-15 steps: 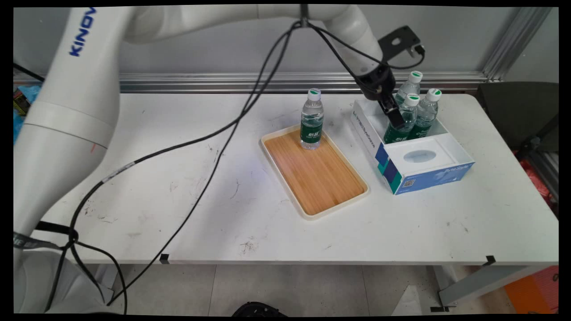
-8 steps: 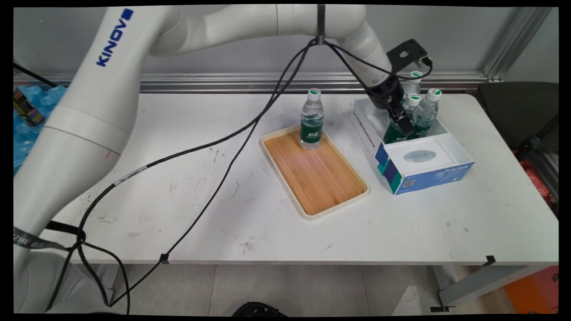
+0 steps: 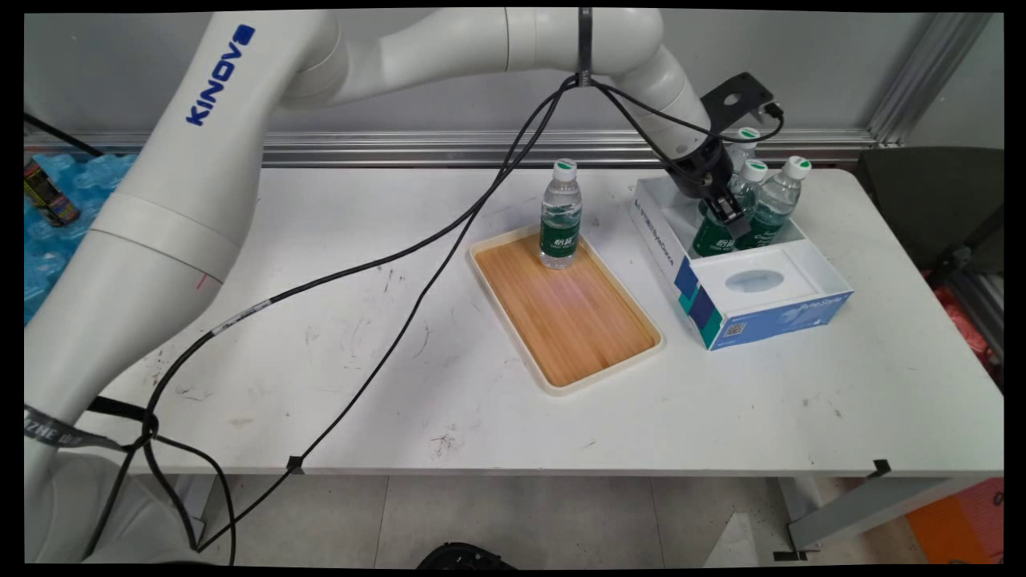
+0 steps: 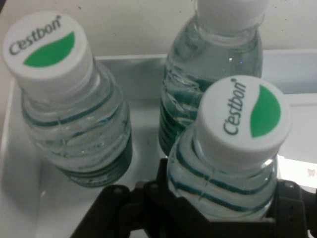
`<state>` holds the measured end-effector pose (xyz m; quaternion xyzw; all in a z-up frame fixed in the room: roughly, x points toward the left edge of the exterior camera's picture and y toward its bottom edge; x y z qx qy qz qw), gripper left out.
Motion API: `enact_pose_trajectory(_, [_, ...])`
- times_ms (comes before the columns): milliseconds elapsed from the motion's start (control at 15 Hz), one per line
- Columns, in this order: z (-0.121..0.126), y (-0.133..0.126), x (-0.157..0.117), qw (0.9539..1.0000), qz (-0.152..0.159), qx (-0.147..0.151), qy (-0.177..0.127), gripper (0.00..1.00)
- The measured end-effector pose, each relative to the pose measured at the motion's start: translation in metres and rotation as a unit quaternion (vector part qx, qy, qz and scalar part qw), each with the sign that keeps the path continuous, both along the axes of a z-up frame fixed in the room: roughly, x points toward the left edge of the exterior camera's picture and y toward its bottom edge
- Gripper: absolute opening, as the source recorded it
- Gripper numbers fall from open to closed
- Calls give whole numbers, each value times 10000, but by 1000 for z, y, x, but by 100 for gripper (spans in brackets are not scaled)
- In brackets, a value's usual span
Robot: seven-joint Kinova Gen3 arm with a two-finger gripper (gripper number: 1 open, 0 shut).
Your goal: Place the picked object on the tray
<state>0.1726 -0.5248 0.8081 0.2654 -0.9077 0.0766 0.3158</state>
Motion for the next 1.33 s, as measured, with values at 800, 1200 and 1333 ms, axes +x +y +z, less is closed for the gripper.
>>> enact_pose_trajectory(800, [61, 10, 12, 9999, 2, -125, 67, 0])
enact_pose_trajectory(1200, [118, 31, 24, 9999, 29, -121, -52, 0])
enact_pose_trajectory(1333, [137, 40, 31, 9999, 19, -99, -128, 0])
